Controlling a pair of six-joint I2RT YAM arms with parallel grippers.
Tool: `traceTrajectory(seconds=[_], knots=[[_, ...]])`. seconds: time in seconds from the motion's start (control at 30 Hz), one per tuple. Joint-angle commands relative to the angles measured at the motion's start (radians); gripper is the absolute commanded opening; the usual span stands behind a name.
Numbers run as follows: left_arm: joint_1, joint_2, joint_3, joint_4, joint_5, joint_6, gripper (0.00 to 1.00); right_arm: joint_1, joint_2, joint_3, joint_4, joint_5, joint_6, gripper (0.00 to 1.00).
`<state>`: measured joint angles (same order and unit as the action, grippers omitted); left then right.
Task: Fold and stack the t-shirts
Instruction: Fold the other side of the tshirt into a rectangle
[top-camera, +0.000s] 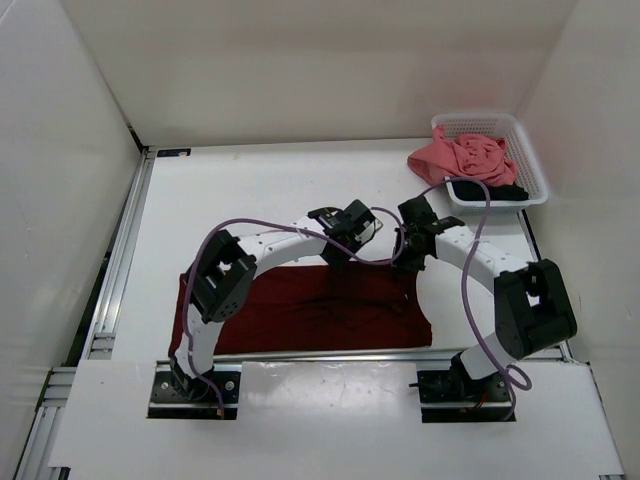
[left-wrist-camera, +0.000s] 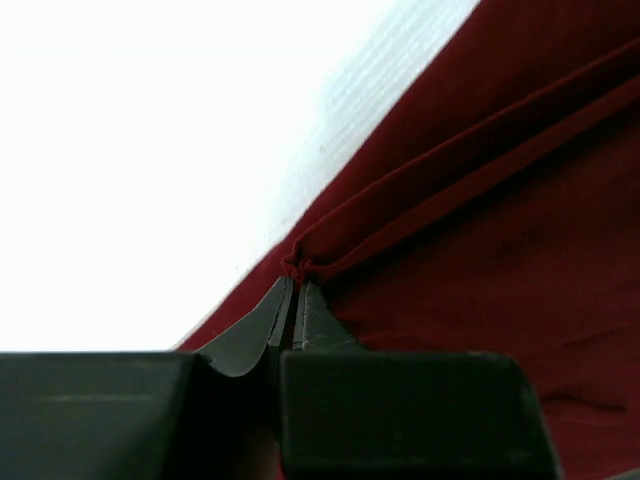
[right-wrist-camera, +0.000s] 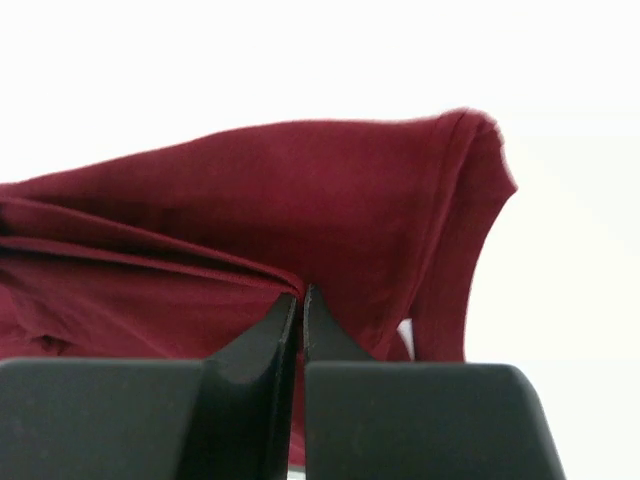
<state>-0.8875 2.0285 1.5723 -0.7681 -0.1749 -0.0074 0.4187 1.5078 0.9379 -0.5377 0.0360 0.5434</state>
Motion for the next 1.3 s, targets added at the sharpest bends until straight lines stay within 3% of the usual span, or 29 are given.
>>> traceTrajectory(seconds=[0.0,0.07,0.1,0.17,0.2,0.23,0.27,0.37,0.5,0.57,0.67,0.97,1.17,1.27], knots=[[0.019,0.009,0.026,-0.020,-0.055,0.007,0.13,-0.031,0.028,0.039,-0.011,0.019,-0.057,0.00],[0.019,0.009,0.026,-0.020,-0.035,0.007,0.16,-0.031,0.042,0.039,-0.011,0.019,-0.066,0.00],[0.019,0.018,0.026,-0.020,-0.025,0.007,0.18,-0.031,0.055,0.048,-0.011,0.010,-0.066,0.05],[0.019,0.018,0.026,-0.020,-0.008,0.007,0.27,-0.040,0.066,0.048,-0.011,0.010,-0.066,0.17],[0.019,0.018,0.026,-0.020,-0.008,0.007,0.32,-0.040,0.066,0.048,-0.011,0.010,-0.066,0.31],[0.019,0.018,0.017,-0.020,-0.008,0.007,0.43,-0.040,0.066,0.048,-0.022,0.022,-0.057,0.36],[0.019,0.009,0.017,-0.020,-0.008,0.007,0.64,-0.040,0.057,0.048,-0.022,0.036,-0.057,0.40],[0.019,-0.034,0.006,-0.030,-0.032,0.007,0.81,-0.040,-0.018,0.048,-0.044,0.119,-0.028,0.46],[0.019,-0.100,-0.003,-0.030,-0.060,0.007,0.85,0.017,-0.147,0.017,-0.044,0.174,0.032,0.40],[0.030,-0.131,-0.041,-0.030,-0.087,0.007,0.89,0.089,-0.205,-0.017,-0.030,0.165,0.111,0.18],[0.071,-0.191,-0.093,-0.030,-0.097,0.007,0.90,0.141,-0.218,-0.114,0.037,0.053,0.225,0.00],[0.413,-0.332,-0.328,-0.030,-0.155,0.007,0.90,0.143,-0.002,-0.154,0.065,0.061,0.248,0.00],[0.683,-0.442,-0.426,-0.020,-0.164,0.007,0.90,0.143,-0.042,-0.077,-0.011,0.082,0.236,0.00],[0.797,-0.485,-0.465,-0.020,-0.164,0.007,0.90,0.154,-0.158,-0.050,-0.138,0.177,0.279,0.48]])
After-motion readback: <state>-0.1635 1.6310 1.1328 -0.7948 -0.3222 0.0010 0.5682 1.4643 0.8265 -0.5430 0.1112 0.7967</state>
